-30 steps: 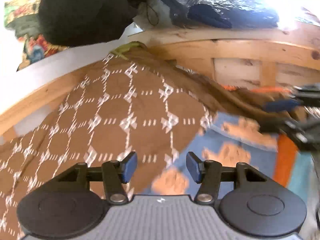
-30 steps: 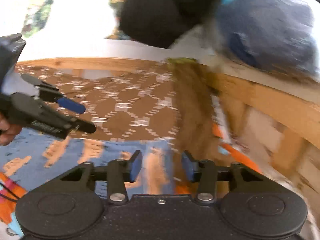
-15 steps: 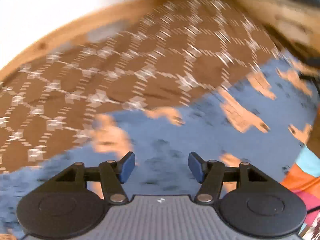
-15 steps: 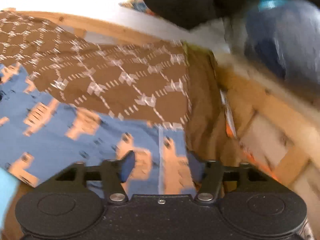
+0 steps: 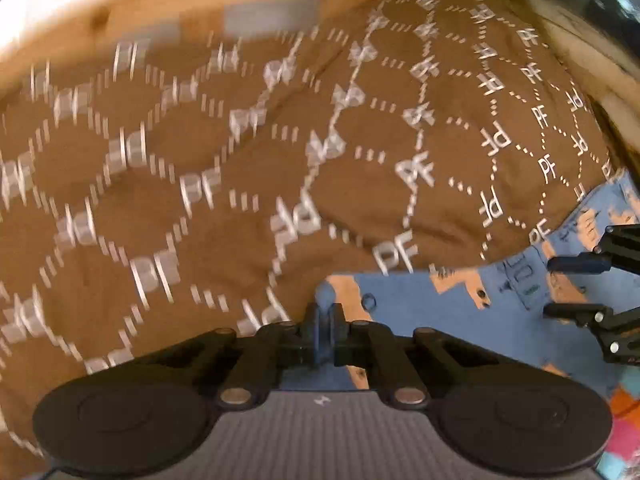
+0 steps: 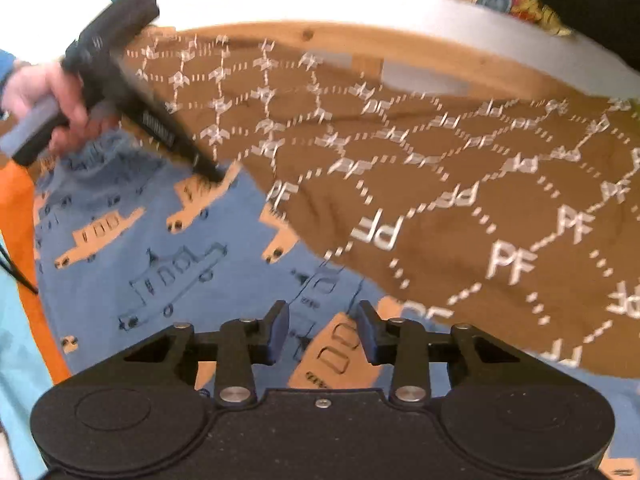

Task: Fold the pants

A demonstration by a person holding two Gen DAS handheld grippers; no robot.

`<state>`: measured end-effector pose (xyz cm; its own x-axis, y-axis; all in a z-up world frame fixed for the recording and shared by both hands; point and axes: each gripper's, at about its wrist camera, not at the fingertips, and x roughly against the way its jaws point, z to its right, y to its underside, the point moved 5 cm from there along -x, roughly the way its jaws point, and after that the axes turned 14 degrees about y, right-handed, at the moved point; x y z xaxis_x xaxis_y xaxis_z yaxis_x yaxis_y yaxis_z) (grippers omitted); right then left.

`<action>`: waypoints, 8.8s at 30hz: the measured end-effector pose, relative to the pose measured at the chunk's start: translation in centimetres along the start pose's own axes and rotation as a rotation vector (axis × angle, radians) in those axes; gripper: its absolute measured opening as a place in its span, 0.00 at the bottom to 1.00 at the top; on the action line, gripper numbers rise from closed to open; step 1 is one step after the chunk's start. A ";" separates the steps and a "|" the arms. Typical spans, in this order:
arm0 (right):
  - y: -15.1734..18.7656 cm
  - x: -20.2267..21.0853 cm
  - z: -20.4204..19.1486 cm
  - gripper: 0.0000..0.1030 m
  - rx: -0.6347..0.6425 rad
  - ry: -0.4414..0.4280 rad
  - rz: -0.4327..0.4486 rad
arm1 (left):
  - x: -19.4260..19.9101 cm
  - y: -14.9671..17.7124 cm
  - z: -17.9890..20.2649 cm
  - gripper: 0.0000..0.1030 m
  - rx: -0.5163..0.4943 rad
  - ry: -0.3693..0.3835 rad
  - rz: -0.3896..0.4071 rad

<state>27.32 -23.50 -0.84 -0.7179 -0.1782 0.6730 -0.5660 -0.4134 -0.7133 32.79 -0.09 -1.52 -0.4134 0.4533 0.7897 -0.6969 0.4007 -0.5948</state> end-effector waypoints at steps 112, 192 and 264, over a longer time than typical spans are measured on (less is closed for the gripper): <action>11.9 14.1 14.8 0.95 -0.795 0.323 -0.019 | -16.7 -13.3 28.6 0.98 -0.338 0.137 -0.127; 5.8 16.4 0.8 0.15 -0.006 0.452 0.254 | -6.4 -9.5 22.5 0.10 0.299 0.461 -0.170; -1.7 7.4 -20.2 0.25 0.173 -0.038 0.080 | 2.6 9.0 -2.1 0.32 0.584 0.317 0.081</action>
<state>14.78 -6.06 1.37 -0.7402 -0.2488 0.6246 -0.4274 -0.5431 -0.7228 26.69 6.41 -5.19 -0.3476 0.7114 0.6108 -0.9106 -0.1008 -0.4008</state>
